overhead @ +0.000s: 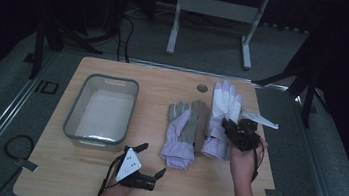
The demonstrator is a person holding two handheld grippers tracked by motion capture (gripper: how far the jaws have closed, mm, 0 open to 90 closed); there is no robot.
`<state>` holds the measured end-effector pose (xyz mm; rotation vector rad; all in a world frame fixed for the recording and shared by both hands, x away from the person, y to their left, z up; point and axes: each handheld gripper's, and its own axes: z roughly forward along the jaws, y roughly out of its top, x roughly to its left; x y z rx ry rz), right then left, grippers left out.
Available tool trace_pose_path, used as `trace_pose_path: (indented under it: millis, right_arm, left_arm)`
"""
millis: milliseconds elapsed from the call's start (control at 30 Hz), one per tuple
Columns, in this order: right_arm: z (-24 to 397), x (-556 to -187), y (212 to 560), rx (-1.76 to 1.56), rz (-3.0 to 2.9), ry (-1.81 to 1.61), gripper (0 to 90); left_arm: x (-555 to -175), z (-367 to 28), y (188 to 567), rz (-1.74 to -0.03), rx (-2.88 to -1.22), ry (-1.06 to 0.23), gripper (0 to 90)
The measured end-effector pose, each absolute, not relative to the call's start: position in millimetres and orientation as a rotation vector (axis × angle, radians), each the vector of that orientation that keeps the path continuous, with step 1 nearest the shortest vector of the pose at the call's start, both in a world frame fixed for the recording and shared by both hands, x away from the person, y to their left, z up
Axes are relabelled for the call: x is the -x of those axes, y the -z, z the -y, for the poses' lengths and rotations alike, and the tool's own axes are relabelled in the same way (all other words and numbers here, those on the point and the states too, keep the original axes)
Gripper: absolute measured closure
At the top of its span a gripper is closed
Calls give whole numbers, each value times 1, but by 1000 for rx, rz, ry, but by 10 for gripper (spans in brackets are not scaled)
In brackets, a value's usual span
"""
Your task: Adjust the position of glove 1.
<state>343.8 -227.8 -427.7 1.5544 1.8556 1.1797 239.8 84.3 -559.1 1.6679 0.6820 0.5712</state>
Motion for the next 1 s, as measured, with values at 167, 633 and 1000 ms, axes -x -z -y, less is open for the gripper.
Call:
trace_pose_path:
  millis: [167,633,1000]
  right_arm:
    - [185,-342,432,-1578,-1875,-1218,791]
    - [123,-350,470,-1672,-1931,-1105,790]
    - [107,-349,496,-1655,-1981,-1040,775]
  left_arm:
    - [-240,-84,559,-680,-1668,-573,16]
    - [-239,-84,559,-675,-1665,-576,16]
    - [-239,-84,559,-678,-1663,-578,16]
